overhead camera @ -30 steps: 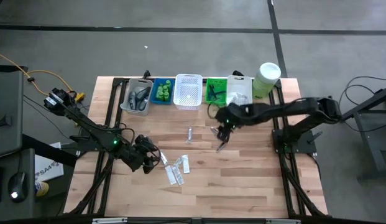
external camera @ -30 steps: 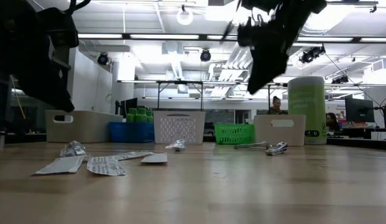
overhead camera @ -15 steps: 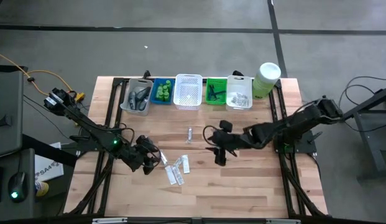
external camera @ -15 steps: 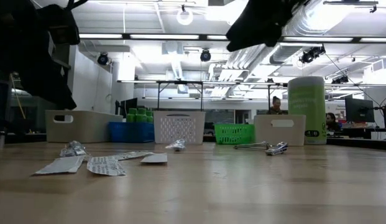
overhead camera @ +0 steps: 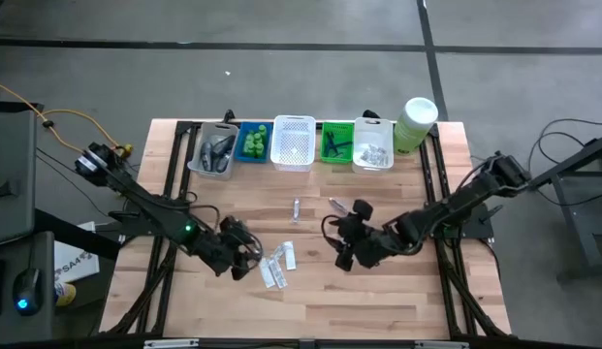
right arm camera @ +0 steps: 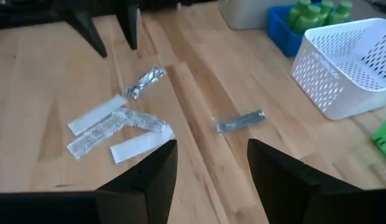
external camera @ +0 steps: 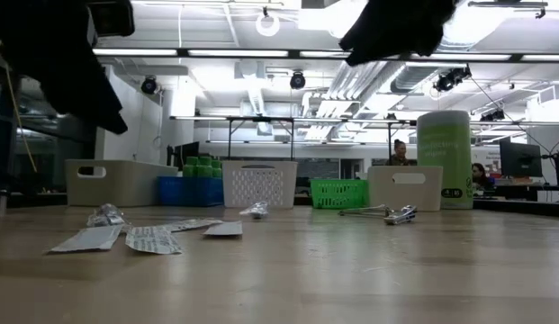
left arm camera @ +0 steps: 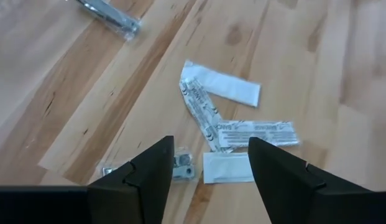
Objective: Pick & Place Travel size toiletries
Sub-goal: Put the bandage into the right white bin
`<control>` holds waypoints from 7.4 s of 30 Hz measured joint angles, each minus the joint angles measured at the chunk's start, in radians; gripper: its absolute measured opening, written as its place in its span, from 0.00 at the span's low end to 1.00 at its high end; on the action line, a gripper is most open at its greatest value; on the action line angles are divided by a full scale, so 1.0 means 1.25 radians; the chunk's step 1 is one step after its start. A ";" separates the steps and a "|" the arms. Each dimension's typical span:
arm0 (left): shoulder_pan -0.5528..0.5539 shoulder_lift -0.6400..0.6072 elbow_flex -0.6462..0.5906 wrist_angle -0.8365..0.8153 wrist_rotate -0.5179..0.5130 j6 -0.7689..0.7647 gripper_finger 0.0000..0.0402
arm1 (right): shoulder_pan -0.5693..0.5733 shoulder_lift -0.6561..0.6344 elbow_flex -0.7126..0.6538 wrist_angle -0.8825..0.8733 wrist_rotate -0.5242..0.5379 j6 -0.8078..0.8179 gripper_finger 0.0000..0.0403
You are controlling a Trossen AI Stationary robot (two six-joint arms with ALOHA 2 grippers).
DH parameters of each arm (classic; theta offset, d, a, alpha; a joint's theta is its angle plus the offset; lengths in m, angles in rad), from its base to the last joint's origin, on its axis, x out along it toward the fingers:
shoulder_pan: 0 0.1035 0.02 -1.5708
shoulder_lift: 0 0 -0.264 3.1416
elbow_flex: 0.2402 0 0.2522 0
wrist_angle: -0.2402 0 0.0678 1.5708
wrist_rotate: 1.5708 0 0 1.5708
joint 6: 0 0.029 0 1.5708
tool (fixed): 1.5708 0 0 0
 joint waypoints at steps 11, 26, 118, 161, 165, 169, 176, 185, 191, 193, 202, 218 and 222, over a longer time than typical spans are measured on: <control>-0.005 0.198 0.133 -0.082 0.084 0.148 0.47 | 0.017 0.023 0.001 0.032 0.006 0.029 0.47; -0.011 0.254 0.133 -0.019 0.101 -0.028 0.65 | 0.046 0.023 0.001 0.036 0.006 0.011 0.47; 0.012 0.216 0.133 0.444 -0.322 0.806 0.00 | -0.014 0.259 -0.279 0.993 -0.074 -0.323 0.47; 0.052 0.217 0.133 0.387 -0.237 0.756 0.15 | -0.054 0.371 -0.157 1.063 -0.099 -0.326 0.01; 0.052 0.207 0.132 0.362 -0.256 0.754 0.34 | -0.054 0.371 -0.157 1.063 -0.091 -0.324 0.01; 0.047 0.160 0.132 0.298 -0.283 0.692 0.47 | -0.054 0.356 -0.157 1.034 -0.035 -0.323 0.01; 0.012 0.066 0.132 0.053 -0.333 0.477 0.50 | -0.101 0.164 -0.157 0.642 0.103 -0.175 0.01; -0.051 0.052 0.123 -0.093 -0.359 0.299 0.44 | -0.289 -0.130 -0.157 0.001 0.189 0.102 0.01; -0.070 0.052 0.112 -0.093 -0.361 0.263 0.44 | -0.483 -0.165 -0.157 -0.244 0.160 0.172 0.01; -0.070 0.052 0.112 -0.089 -0.360 0.253 0.43 | -0.547 -0.149 -0.158 -0.253 0.125 0.140 0.01; -0.070 0.053 0.112 -0.089 -0.347 0.249 0.43 | -0.772 -0.063 -0.158 -0.207 -0.098 0.005 0.01; -0.068 0.053 0.112 -0.087 -0.346 0.229 0.43 | -0.794 -0.051 -0.158 -0.199 -0.186 -0.013 0.37; -0.068 0.056 0.112 -0.086 -0.347 0.190 0.43 | -0.752 -0.095 -0.158 -0.204 -0.171 0.023 0.41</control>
